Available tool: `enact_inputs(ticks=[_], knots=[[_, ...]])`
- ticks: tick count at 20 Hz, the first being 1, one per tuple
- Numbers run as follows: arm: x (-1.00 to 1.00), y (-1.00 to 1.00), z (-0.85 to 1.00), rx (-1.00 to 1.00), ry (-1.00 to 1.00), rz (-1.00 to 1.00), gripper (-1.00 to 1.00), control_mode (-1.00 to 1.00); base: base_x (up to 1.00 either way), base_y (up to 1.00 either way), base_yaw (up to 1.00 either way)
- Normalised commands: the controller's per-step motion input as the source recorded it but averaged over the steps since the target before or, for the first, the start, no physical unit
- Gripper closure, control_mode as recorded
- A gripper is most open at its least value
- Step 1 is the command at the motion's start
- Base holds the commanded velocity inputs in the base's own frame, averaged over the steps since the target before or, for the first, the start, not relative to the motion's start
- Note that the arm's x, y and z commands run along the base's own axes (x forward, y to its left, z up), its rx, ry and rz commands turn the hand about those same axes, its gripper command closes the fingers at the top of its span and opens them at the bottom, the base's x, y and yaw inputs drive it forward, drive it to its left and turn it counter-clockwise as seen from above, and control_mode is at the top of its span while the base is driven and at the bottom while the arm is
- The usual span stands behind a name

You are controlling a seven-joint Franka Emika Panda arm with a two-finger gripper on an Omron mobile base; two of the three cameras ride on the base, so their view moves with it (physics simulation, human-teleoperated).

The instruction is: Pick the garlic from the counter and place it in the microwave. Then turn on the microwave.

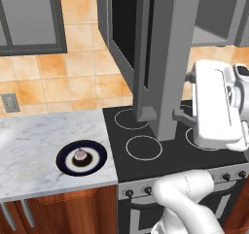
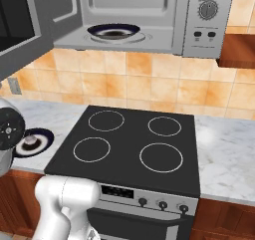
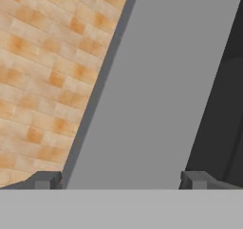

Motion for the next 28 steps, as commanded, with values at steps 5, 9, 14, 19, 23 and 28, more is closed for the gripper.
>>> enact_inputs(ticks=[5,9,14,19,23,28], knots=[[-0.06,-0.06,0.00,0.00,0.00,-0.01,-1.00,-1.00,0.00,0.00,0.00],[-0.15,-0.21,0.04,0.00,0.00,0.00,-1.00,-1.00,0.00,0.00,0.00],[-0.23,-0.33,0.06,0.00,0.00,-0.01,-1.00,-1.00,0.00,0.00,0.00],[-0.15,-0.41,0.00,0.06,0.00,-0.01,-1.00,-1.00,0.00,0.00,0.00],[0.00,-0.34,0.00,0.06,0.00,0.00,-1.00,-1.00,0.00,0.00,0.00],[0.24,-0.26,0.00,0.02,0.09,-0.04,-1.00,-1.00,0.00,0.00,0.00]])
